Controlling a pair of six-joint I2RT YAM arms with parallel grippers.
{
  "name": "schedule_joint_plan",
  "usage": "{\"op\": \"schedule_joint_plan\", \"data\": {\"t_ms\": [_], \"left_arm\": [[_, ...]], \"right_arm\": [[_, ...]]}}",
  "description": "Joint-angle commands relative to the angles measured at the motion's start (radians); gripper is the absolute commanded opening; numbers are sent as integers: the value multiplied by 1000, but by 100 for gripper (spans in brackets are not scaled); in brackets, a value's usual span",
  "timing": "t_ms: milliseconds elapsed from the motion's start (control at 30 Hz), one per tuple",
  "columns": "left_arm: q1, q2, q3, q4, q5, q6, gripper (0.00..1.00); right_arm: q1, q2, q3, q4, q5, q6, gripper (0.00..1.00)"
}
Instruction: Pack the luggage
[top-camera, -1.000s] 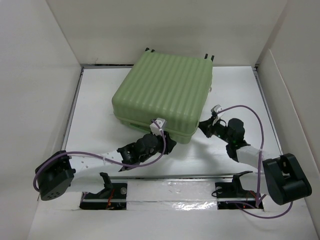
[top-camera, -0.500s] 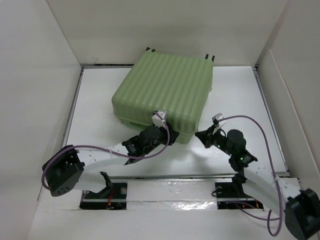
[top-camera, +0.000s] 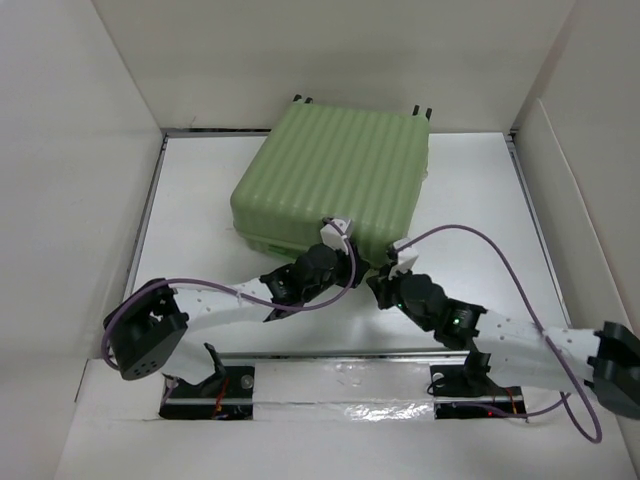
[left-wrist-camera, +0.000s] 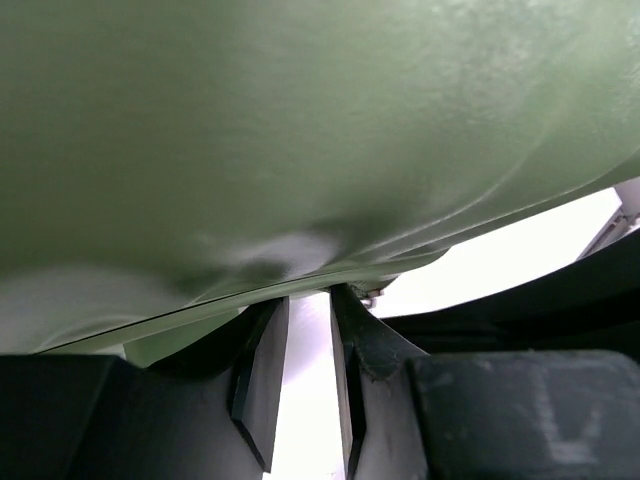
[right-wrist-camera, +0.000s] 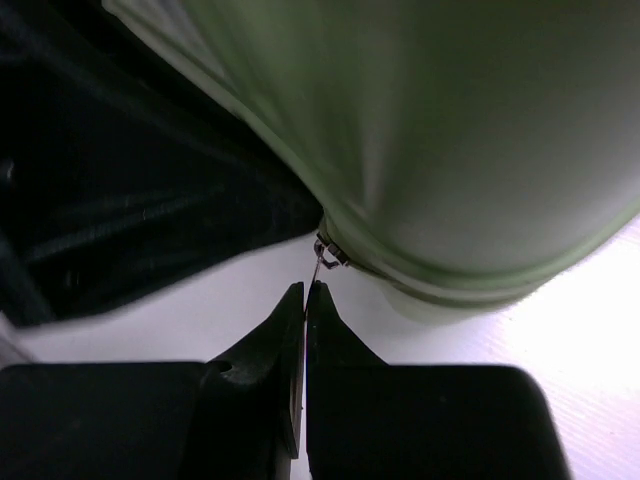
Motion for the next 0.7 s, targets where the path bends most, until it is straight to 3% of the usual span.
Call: {"op": "schedule_joint_plan", "data": {"t_ms": [0,100,200,300,333,433,467,500,533,567,633,667], "left_arm": [[10,35,105,162,-62,21,21],[51,-92,76,64,-88,-11,28],[114,-328,25,-48,-163,-35,41],[255,-513,22,-126,-195,-60,43],[363,-553,42,-147,-201,-97,43],[577,-559,59,-180,-113,-170,41],[732,-550,56,-177,-82,-237,41],[813,-541,48,-160,-42,-285,41],[900,-529,24,-131,74,-328,41],[1056,-480,16,-79,134,-404,41],[1166,-395,32,-42,334,-469,41],[1189,-287,55,-30,371,-468,40]], "right_arm": [[190,150,89,249,-9,144,0],[203,224,47,469,123,161,0],[203,200,35,394,168,170,0],[203,149,-6,380,176,175,0],[203,140,-14,374,180,172,0],[181,111,-19,337,174,157,0],[181,108,-14,325,173,151,0],[181,103,-3,316,171,146,0],[181,100,4,309,170,134,0],[181,100,10,302,171,126,0],[181,106,26,302,177,99,0],[181,115,33,293,181,92,0]]}}
